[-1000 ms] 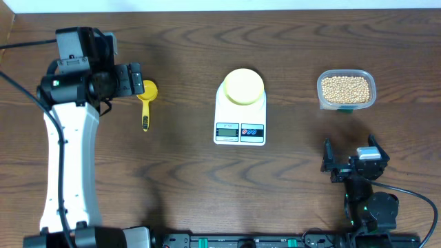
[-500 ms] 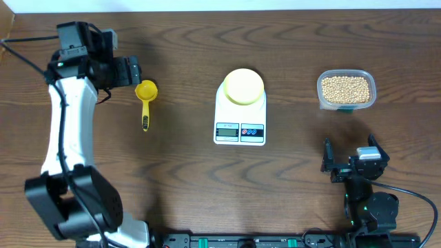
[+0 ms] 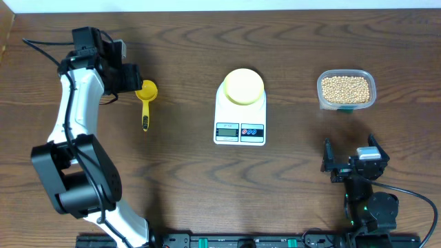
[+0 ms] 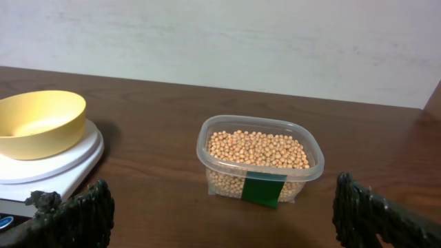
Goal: Scoop item into bowl and weigh 50g on scale
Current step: 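Move the left gripper forward over the yellow scoop handle, then grasp the yellow scoop with the left gripper and lift it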
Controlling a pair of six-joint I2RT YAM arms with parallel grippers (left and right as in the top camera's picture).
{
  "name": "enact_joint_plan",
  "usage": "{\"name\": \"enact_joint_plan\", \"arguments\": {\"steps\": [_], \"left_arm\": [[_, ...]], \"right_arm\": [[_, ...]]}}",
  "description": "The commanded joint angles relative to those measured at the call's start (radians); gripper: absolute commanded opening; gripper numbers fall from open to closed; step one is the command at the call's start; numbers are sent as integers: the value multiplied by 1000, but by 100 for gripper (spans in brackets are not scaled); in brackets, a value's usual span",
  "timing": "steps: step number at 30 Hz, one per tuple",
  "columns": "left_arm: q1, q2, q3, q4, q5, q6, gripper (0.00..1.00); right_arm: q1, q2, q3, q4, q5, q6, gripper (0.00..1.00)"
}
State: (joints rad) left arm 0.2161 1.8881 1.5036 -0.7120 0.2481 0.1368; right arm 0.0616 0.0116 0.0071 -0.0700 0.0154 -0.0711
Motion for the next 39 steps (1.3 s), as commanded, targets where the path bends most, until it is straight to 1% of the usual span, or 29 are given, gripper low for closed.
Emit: {"name": "enact_joint_plan", "arguments": {"steps": [1,5,7,13,14,20,30,36,38,39], "left_arm": [[3,46,21,5,-14,13,62],[3,97,21,32,-41,12,60],[3,121,21,56,-62,12,54],[3,160,21,108,-61,12,53],[3,167,20,108,-61,12,49],[3,217,17,109,-57,12,49],[-1,233,17,138,-50,5,49],[-5,264,17,142,-50,5,43],[-5,270,17,143,-50,5,39],[-5,273,17,143,-50,5,34]], "right_arm": [[4,-6,-2,-2,-3,-13,99],[4,-6,-2,-2,-3,-13,99],[4,-6,-2,-2,-3,-13,99],[4,-6,-2,-2,-3,-13,99],[4,-6,-2,-2,-3,-12,99],[4,-6,-2,-2,-3,-13,99],[4,-6,-2,-2,-3,-13,99],[4,-6,-2,-2,-3,-13,99],[4,-6,-2,-2,-3,-13,99],[4,-6,-2,-2,-3,-13,99]]}}
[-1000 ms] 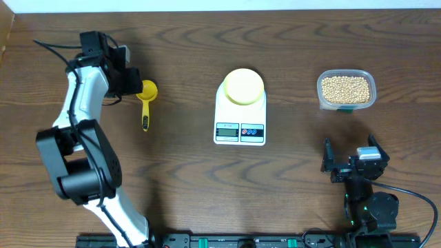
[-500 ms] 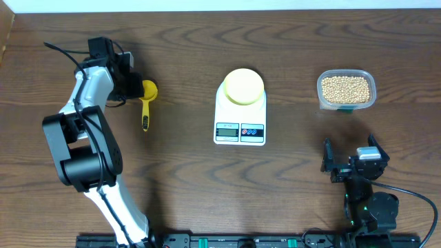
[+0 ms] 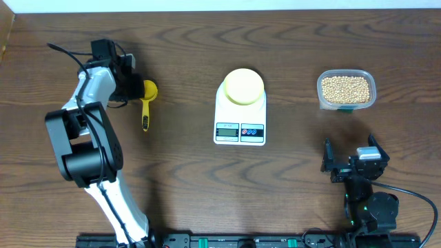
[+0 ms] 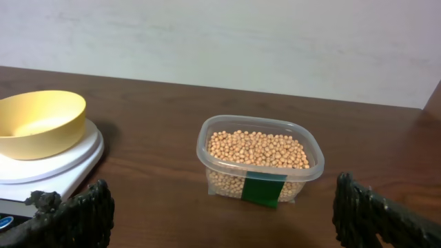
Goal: Scoop item into bowl and weigh 50g on scale
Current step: 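Grasp the yellow scoop with the left gripper and lift it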
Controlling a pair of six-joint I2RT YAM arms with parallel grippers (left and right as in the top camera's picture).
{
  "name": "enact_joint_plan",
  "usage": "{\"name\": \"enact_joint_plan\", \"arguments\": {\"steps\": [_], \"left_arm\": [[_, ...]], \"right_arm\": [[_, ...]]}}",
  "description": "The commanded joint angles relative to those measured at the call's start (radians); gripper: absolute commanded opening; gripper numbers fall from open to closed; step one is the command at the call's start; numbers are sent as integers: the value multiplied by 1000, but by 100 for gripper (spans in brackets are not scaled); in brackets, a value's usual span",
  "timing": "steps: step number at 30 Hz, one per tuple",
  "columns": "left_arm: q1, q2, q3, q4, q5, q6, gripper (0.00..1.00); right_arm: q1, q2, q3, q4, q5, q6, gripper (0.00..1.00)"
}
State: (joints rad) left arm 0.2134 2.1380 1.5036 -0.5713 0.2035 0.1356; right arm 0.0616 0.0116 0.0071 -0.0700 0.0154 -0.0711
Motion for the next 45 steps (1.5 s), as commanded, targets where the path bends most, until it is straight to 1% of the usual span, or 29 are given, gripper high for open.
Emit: {"name": "enact_joint_plan", "arguments": {"steps": [1,2,3,5,7,9,11,14,16,21,22,27,29,31,33,34,35,42,43,45], "left_arm": [[-3,27,17,2,-5,6,29],[-3,29,17,2,-5,6,22],[-3,30,16,2,-5,6,19],[-3,31,11,9,-5,5,19],[-3,31,11,14,-5,5,10],[-3,29,11,16,-6,-1,7],[-2,13,12,14,-6,-31,7],[-2,-54,13,13,-6,-126,7],[-2,-115,13,11,-6,-193,7],[-3,-275,13,-23,-6,-298,8],[-5,-327,13,-29,-6,-337,7],[-45,-460,13,-93,-8,-352,8],[-61,-499,13,-128,-26,-386,8],[-75,-535,13,-174,-64,-449,7],[-87,-562,13,-217,-86,-525,7],[-90,-569,13,-233,-85,-541,8],[-101,-587,13,-283,-85,-563,7],[-108,-605,13,-393,-85,-735,8],[-110,-605,13,-418,-82,-797,7],[-117,-605,13,-436,-81,-822,7]], "right_arm": [[4,-6,-2,-2,-3,-13,99],[4,-6,-2,-2,-3,-12,100],[4,-6,-2,-2,-3,-13,99],[4,-6,-2,-2,-3,-13,99],[4,-6,-2,-2,-3,-12,99],[4,-6,-2,-2,-3,-13,99],[4,-6,-2,-2,-3,-13,99],[4,-6,-2,-2,-3,-12,99],[4,-6,-2,-2,-3,-13,99],[4,-6,-2,-2,-3,-12,99],[4,-6,-2,-2,-3,-13,99],[4,-6,-2,-2,-3,-13,99],[4,-6,-2,-2,-3,-12,99],[4,-6,-2,-2,-3,-12,99],[4,-6,-2,-2,-3,-12,99],[4,-6,-2,-2,-3,-12,99],[4,-6,-2,-2,-3,-13,99],[4,-6,-2,-2,-3,-13,99],[4,-6,-2,-2,-3,-13,99],[4,-6,-2,-2,-3,-13,99]]}}
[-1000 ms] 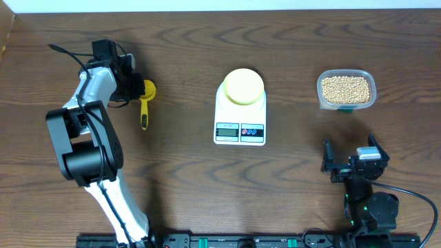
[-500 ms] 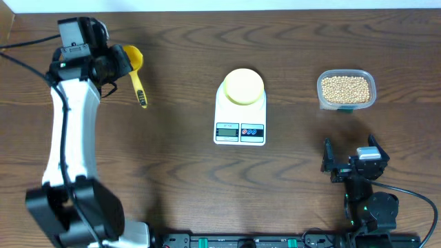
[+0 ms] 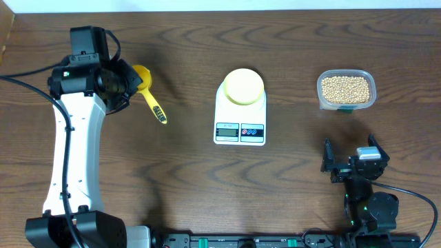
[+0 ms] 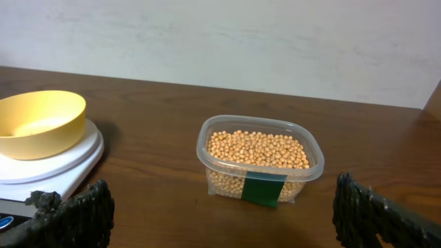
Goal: Scoop item into bowl and weigh 50g on scale
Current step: 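Grasp the yellow scoop with the left gripper and lift it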
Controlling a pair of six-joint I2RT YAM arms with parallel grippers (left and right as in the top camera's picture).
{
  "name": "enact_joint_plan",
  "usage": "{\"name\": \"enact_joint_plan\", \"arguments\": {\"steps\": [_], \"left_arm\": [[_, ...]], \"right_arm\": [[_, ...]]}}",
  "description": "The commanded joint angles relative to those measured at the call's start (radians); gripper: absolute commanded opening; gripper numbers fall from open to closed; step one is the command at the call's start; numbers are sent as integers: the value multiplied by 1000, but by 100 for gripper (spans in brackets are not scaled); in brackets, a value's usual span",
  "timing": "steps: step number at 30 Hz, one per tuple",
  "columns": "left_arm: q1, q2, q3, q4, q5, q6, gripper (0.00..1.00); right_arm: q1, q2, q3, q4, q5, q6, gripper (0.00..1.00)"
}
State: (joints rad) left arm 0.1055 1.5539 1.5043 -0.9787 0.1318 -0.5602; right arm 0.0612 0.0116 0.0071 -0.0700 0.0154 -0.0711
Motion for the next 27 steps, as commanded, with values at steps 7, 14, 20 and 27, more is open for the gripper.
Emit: {"name": "enact_joint_plan", "arguments": {"steps": [7,14,20,27], "left_arm": [[-26,-21,13,-111,-10,-126,7],[-26,-22,13,-162,-5,-114,7],[-26,-61,13,-218,-6,-114,8],[-27,-198,2,-250,-6,-135,7]], "right_arm": [[4,-6,-2,-2,-3,-13,99],[4,-6,-2,-2,-3,-12,99],[4,-6,-2,-2,-3,-12,99],[4,-6,-2,-2,-3,-12,99]]}}
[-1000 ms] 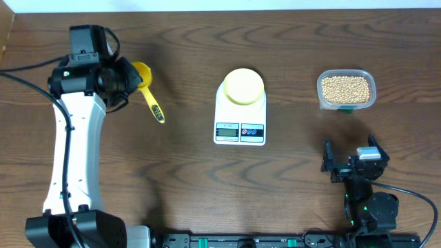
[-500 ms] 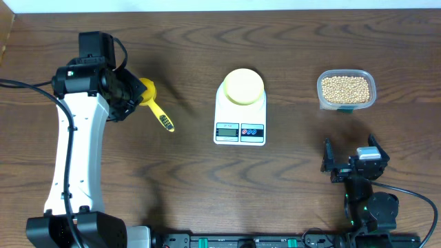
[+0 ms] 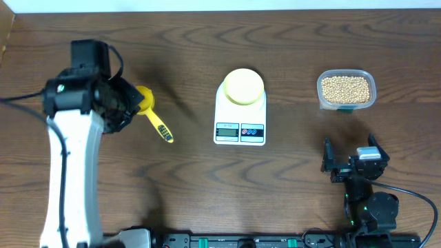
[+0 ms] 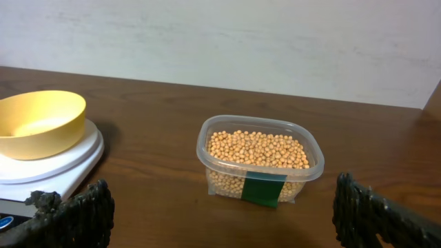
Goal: Scoop item into bowl and weigh 50g on scale
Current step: 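Grasp the yellow scoop with the left gripper and lift it, then carry the scoop toward the scale and reach the right gripper to it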
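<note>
My left gripper (image 3: pixel 132 103) is shut on the cup end of a yellow scoop (image 3: pixel 146 101), left of the scale; the handle slants toward the front right. A yellow bowl (image 3: pixel 244 86) sits on the white digital scale (image 3: pixel 240 129) at the table's middle. A clear tub of soybeans (image 3: pixel 346 89) stands at the far right, and the same tub of soybeans (image 4: pixel 260 157) fills the middle of the right wrist view. My right gripper (image 3: pixel 350 147) rests near the front right, open and holding nothing; the right gripper (image 4: pixel 220 210) points at the tub.
The dark wooden table (image 3: pixel 207 186) carries only these things. A pale wall (image 4: pixel 220 41) runs behind the table's far edge. The bowl (image 4: pixel 38 122) on the scale (image 4: pixel 62 162) sits to the left of the tub in the right wrist view.
My left gripper, still holding the scoop, has shifted a little toward the table's front and slightly right. The right arm, bowl, scale and tub have not moved.
At first the scoop lay left of the scale, handle toward the front, with my left gripper at its cup. It was the same a moment later. Then the scoop sat in the gripper with the handle slanted front-right, and it now stands nearer the front.
</note>
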Controlling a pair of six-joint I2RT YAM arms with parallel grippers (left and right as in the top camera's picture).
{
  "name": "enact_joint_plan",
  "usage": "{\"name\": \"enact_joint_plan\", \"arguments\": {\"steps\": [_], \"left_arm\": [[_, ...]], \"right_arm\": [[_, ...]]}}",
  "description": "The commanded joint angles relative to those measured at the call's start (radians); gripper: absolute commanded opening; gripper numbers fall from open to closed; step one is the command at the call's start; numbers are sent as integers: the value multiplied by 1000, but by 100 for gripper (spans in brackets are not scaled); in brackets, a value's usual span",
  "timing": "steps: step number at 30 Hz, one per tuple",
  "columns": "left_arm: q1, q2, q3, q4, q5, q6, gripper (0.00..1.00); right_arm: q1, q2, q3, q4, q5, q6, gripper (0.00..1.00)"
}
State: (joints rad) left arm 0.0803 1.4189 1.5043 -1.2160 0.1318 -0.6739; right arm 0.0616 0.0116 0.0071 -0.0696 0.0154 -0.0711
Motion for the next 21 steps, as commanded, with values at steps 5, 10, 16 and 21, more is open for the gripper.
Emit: {"name": "enact_joint_plan", "arguments": {"steps": [5,10,16,21], "left_arm": [[-2,-136,-25,-19,-6,-128,7],[-2,-163,-62,-19,-6,-283,8],[-29,-152,-135,40,-6,-316,7],[-78,-150,-175,129,-6,-315,7]], "right_arm": [[4,-6,-2,-3,-3,-13,99],[4,-6,-2,-3,-3,-13,99],[3,-6,-2,0,6,-14,99],[4,-6,-2,4,70,-35,99]]}}
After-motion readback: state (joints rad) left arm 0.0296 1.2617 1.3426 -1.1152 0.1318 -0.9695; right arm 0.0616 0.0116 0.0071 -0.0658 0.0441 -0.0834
